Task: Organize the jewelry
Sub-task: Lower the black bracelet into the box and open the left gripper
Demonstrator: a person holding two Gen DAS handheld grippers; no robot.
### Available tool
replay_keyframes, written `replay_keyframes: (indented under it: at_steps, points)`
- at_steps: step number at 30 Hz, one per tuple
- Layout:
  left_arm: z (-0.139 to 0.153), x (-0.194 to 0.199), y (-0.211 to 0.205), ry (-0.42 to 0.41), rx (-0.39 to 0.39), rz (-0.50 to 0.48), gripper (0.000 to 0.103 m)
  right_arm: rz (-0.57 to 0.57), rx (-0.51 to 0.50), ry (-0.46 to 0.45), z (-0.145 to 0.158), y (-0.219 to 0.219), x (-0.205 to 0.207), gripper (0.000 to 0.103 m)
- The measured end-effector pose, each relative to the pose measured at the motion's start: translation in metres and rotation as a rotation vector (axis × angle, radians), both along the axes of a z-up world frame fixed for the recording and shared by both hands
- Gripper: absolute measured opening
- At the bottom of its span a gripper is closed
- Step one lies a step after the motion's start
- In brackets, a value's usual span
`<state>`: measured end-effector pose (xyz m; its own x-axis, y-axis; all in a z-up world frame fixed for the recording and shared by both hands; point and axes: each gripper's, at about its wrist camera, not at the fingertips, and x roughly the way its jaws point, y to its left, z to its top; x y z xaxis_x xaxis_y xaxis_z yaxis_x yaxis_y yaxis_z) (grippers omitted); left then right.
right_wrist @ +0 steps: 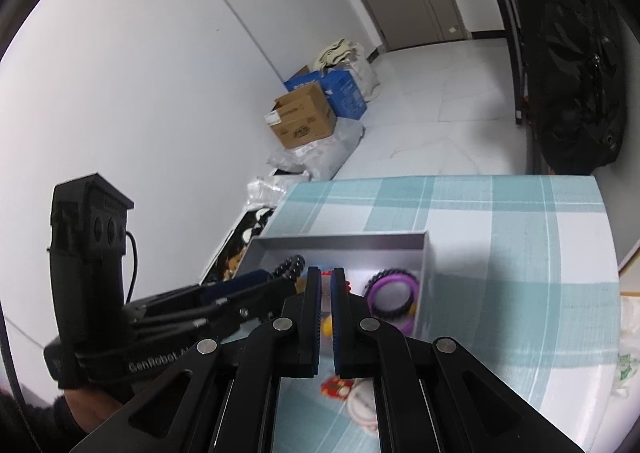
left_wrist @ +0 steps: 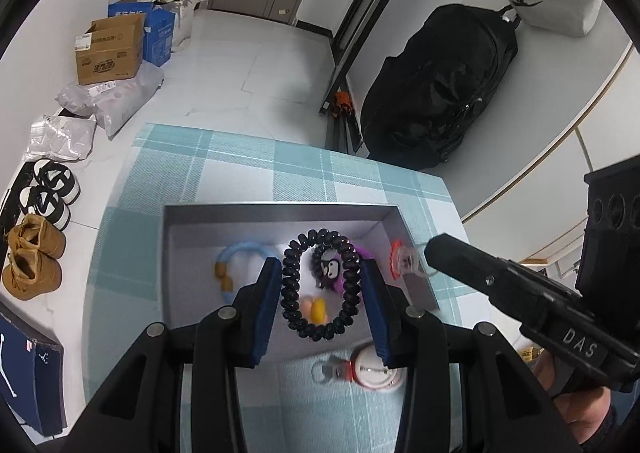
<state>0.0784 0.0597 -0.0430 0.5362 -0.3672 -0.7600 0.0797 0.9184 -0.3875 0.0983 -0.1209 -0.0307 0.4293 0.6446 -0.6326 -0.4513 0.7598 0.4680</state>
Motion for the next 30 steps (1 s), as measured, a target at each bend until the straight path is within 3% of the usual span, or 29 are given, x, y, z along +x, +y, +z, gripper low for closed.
replay_keyframes:
  at_steps: [3, 6, 8, 10, 16, 27, 30]
  points:
    - [-0.004, 0.007, 0.000, 0.019, -0.011, 0.001, 0.036, -0.009, 0.007, 0.025, -0.006, -0.001, 0.012, 0.004]
    - [-0.009, 0.014, 0.005, 0.062, -0.038, 0.030, 0.044, -0.017, 0.018, 0.055, -0.012, -0.004, 0.021, 0.011]
    - [-0.012, 0.016, 0.010, 0.083, -0.069, 0.044, 0.053, -0.020, 0.029, 0.061, -0.012, -0.005, 0.022, 0.023]
    - [-0.011, 0.014, 0.012, 0.074, -0.070, 0.048, 0.061, -0.033, 0.034, 0.036, -0.008, -0.009, 0.020, 0.047]
    - [-0.005, 0.007, 0.005, 0.035, -0.031, 0.024, 0.068, -0.080, 0.072, -0.009, 0.000, -0.022, 0.014, 0.061]
    - [0.008, -0.011, 0.012, -0.057, 0.023, 0.072, 0.070, -0.117, 0.001, -0.056, 0.005, -0.030, 0.007, 0.081]
    - [0.010, -0.021, 0.010, -0.085, 0.056, 0.077, 0.079, -0.125, -0.020, -0.089, 0.007, -0.035, -0.004, 0.084]
